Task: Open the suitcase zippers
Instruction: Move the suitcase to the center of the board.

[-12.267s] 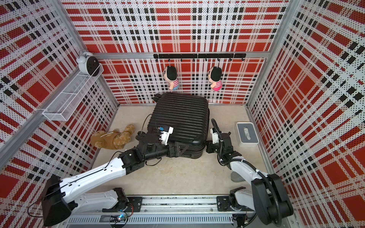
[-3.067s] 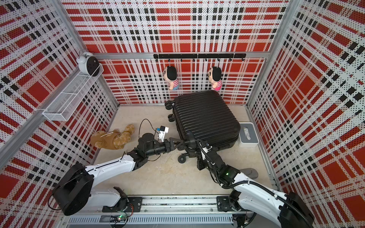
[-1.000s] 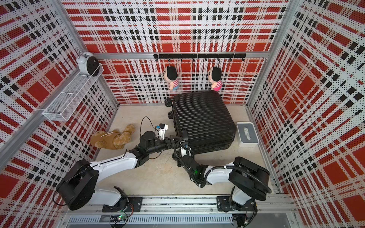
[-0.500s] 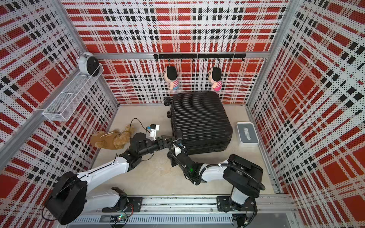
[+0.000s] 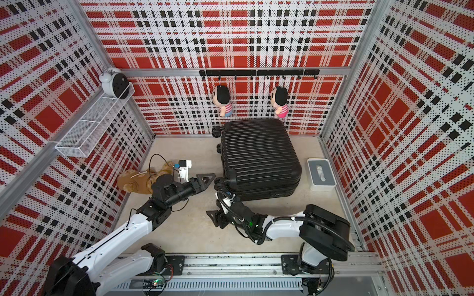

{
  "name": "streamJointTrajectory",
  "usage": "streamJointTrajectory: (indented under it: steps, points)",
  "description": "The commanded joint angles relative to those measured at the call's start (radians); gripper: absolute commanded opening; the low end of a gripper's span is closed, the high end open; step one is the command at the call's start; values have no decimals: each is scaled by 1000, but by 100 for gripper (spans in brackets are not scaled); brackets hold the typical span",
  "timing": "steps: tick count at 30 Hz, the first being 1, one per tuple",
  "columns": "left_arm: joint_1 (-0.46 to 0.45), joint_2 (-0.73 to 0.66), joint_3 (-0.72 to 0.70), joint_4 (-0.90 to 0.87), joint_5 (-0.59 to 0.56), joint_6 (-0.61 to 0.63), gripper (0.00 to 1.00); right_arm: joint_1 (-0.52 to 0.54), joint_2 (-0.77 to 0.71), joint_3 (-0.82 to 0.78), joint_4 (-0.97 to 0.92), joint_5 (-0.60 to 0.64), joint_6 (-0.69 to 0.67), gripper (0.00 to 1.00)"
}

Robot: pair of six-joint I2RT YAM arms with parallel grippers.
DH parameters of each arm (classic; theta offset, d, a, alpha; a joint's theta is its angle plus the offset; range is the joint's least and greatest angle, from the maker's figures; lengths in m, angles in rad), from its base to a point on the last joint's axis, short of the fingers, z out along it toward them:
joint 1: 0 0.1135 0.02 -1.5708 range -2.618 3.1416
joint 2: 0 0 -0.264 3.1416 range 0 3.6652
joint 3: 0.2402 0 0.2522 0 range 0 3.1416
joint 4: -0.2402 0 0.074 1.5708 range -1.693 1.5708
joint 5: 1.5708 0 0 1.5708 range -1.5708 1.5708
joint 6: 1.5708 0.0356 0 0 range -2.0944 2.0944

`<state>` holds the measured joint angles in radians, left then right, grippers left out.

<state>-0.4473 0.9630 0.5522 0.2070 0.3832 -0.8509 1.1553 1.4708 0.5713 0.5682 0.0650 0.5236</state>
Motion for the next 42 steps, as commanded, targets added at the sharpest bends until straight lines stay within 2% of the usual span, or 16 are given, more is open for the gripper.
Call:
streamJointTrajectory:
  steps: [1,4,7,9,11,14,17,21,27,28,29,34,42]
  points:
    - [6,-36,5,-77,-61,31,83,6,-158,-7,-163,-38,11,67]
    - [-1,-54,22,-118,-106,45,87,6,-310,14,-317,5,-26,73]
    - [-18,-51,50,-148,-148,53,95,-3,-432,56,-464,90,-79,86]
    - [-43,-35,74,-155,-178,54,100,-50,-483,106,-581,108,-82,100]
    - [-76,-8,102,-159,-215,56,98,-124,-512,156,-671,86,-81,100]
    - [-118,49,153,-166,-258,72,98,-202,-547,235,-689,87,-81,100]
    - [-137,106,195,-161,-285,83,98,-245,-559,305,-861,174,-168,100]
    - [-123,184,247,-144,-268,103,98,-391,-579,345,-875,181,-182,100]
    - [-30,305,317,-81,-153,118,98,-718,-544,389,-875,181,-182,100]
    - [-17,332,334,-77,-138,123,98,-788,-518,402,-911,-9,-185,100]
    - [-5,359,352,-73,-119,128,98,-846,-492,414,-943,-113,-170,100]
    - [25,485,428,-26,-37,131,98,-1068,-361,450,-927,-292,-93,100]
    - [60,688,573,8,10,131,99,-1319,-179,392,-660,-573,107,100]
